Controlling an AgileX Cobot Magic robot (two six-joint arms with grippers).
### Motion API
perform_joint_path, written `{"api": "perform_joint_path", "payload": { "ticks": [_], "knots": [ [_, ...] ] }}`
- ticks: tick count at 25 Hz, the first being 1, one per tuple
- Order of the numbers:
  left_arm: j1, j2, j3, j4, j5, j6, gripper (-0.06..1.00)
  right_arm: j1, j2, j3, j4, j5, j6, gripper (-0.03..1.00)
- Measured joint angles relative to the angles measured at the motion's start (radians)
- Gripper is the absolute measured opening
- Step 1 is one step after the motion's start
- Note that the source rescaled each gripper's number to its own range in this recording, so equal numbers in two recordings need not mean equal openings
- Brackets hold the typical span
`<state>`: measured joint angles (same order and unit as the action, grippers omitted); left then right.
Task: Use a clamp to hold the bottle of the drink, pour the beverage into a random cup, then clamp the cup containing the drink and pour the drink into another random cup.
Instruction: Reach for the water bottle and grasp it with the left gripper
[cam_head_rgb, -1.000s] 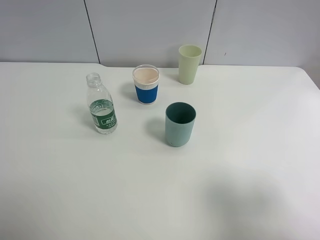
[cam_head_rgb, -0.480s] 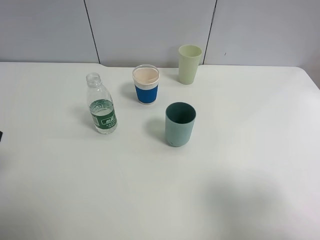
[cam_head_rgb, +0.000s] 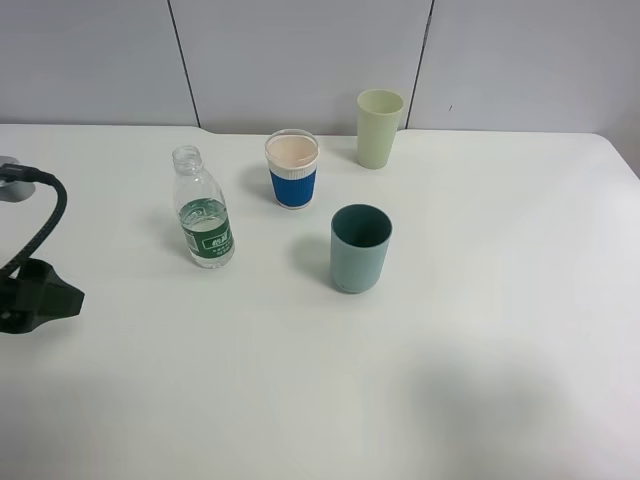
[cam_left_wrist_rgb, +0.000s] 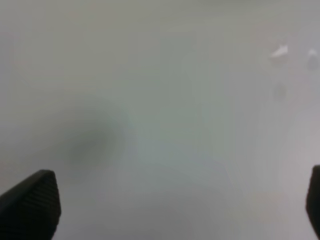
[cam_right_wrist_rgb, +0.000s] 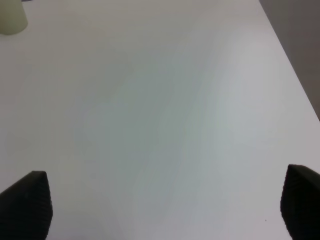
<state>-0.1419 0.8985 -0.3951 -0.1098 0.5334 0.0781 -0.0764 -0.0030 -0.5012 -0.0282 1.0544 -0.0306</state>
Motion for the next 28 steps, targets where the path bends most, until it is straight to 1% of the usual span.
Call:
{"api": "perform_joint_path", "payload": {
  "ticks": [5,9,12,16,18,21,26,28],
  "knots": [
    [0.0,0.002,0.091,-0.013,-0.216,-0.012,1.0,0.0,0.0,0.0,0.0,0.0,0.0,0.7],
    [0.0,0.002,0.151,-0.02,-0.378,-0.068,1.0,0.0,0.0,0.0,0.0,0.0,0.0,0.7],
    [0.0,0.002,0.185,-0.02,-0.48,-0.095,1.0,0.0,0.0,0.0,0.0,0.0,0.0,0.7],
    [0.0,0.002,0.208,-0.013,-0.542,-0.102,1.0,0.0,0.0,0.0,0.0,0.0,0.0,0.7],
    [0.0,0.002,0.208,0.015,-0.567,-0.105,1.0,0.0,0.0,0.0,0.0,0.0,0.0,0.7],
    [0.0,0.002,0.208,0.077,-0.598,-0.143,1.0,0.0,0.0,0.0,0.0,0.0,0.0,0.7],
    [0.0,0.004,0.208,0.219,-0.615,-0.266,1.0,0.0,0.0,0.0,0.0,0.0,0.0,0.7],
    [-0.014,0.02,0.208,0.25,-0.628,-0.303,1.0,0.0,0.0,0.0,0.0,0.0,0.0,0.7]
  ]
}}
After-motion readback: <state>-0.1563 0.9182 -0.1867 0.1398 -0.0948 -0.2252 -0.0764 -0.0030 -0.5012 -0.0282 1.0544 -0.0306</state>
